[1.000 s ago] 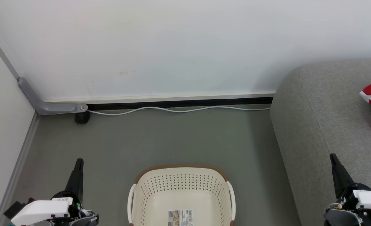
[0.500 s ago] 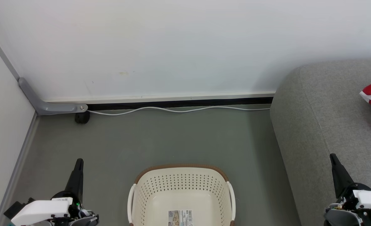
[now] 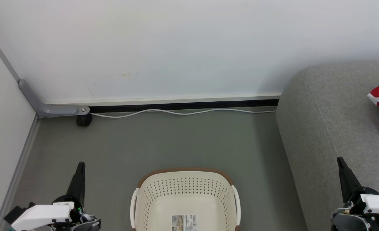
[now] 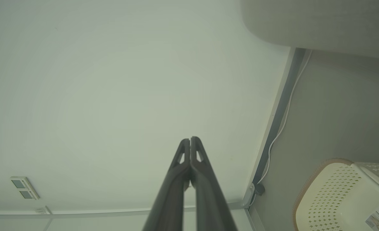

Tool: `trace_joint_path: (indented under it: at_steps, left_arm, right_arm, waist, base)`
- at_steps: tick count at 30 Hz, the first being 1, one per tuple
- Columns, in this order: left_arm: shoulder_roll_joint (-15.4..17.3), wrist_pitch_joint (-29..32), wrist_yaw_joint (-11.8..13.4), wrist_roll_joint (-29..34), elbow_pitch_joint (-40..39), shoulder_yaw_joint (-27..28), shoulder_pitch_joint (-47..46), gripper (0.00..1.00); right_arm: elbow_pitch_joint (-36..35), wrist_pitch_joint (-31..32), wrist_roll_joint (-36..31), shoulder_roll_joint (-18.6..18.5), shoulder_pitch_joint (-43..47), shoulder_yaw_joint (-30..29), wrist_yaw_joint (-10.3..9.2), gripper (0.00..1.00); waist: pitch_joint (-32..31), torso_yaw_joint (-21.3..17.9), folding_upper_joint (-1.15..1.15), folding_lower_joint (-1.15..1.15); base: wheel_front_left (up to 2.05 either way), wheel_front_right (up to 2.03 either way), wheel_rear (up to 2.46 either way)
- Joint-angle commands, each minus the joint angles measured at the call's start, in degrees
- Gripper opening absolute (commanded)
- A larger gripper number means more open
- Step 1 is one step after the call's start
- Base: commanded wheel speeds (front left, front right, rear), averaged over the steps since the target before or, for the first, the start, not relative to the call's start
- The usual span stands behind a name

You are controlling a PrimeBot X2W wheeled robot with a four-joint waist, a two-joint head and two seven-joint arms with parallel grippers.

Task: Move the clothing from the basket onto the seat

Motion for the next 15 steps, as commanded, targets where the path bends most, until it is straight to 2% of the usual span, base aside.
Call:
trace_joint_path:
  at_steps: [1, 15]
  left_arm:
    - [1.0, 0.3, -0.4, -0.2, -1.7, 1.9, -3.3, 0.00]
    - [1.0, 0.3, -0.4, -0.2, -1.7, 1.9, -3.3, 0.00]
  right_arm:
    - [-1.8, 0.5, 0.7, -0.6, -1.7, 0.9, 0.09, 0.00]
    - [-1.8, 0.5, 0.7, -0.6, -1.7, 0.9, 0.09, 0.00]
  waist:
    - [0.0, 0.0, 0.00, 0.00]
    - [0.0, 0.0, 0.00, 0.00]
  base:
    - [0.00, 0.00, 0.00]
    - [0.00, 0.00, 0.00]
